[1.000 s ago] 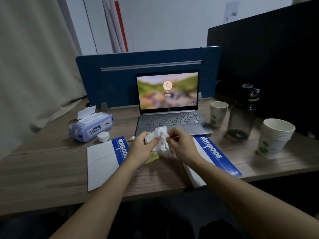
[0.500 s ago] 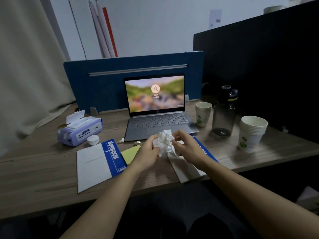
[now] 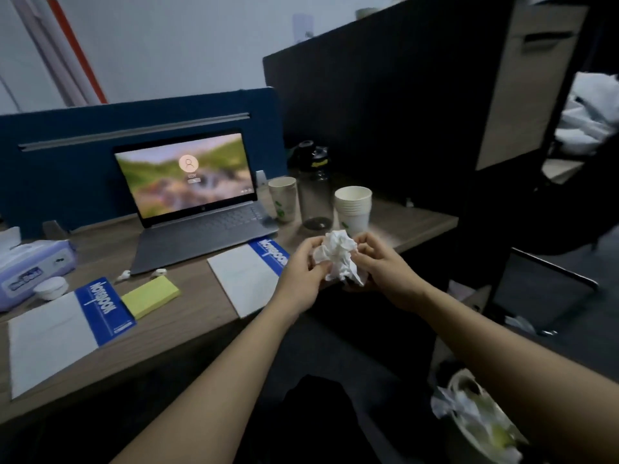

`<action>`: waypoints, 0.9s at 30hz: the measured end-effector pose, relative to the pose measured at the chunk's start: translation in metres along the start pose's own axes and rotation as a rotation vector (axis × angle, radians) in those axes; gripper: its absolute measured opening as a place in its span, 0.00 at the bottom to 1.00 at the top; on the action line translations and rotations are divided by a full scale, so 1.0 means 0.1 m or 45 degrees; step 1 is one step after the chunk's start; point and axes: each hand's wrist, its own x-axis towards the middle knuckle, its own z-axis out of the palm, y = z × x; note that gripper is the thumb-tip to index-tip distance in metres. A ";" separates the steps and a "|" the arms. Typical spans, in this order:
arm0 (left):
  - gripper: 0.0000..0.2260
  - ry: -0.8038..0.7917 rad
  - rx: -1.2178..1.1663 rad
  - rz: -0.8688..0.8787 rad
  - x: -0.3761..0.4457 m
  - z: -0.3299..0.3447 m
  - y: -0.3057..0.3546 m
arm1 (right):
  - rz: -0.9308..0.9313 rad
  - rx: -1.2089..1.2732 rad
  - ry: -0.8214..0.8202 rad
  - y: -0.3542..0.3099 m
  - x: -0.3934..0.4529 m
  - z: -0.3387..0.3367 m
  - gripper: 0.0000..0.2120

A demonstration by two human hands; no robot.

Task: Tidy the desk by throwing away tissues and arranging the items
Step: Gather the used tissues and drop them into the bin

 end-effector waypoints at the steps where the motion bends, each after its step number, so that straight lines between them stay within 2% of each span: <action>1: 0.16 -0.033 -0.005 0.009 0.01 0.16 -0.01 | 0.027 0.017 0.025 0.02 -0.10 -0.14 0.03; 5: 0.13 -0.157 -0.044 -0.014 0.00 0.83 -0.20 | 0.128 0.020 0.120 0.23 -0.47 -0.67 0.06; 11: 0.13 -0.352 -0.072 -0.185 -0.04 1.69 -0.68 | 0.260 0.012 0.219 0.75 -0.89 -1.33 0.08; 18: 0.20 -0.630 0.026 -0.369 -0.06 2.52 -1.34 | 0.440 -0.081 0.403 1.37 -1.32 -1.98 0.08; 23: 0.13 -0.671 0.072 -0.534 -0.07 2.99 -1.74 | 0.601 -0.012 0.516 1.87 -1.55 -2.27 0.06; 27: 0.16 -0.727 0.044 -0.653 -0.09 3.29 -1.99 | 0.746 0.087 0.594 2.20 -1.70 -2.45 0.06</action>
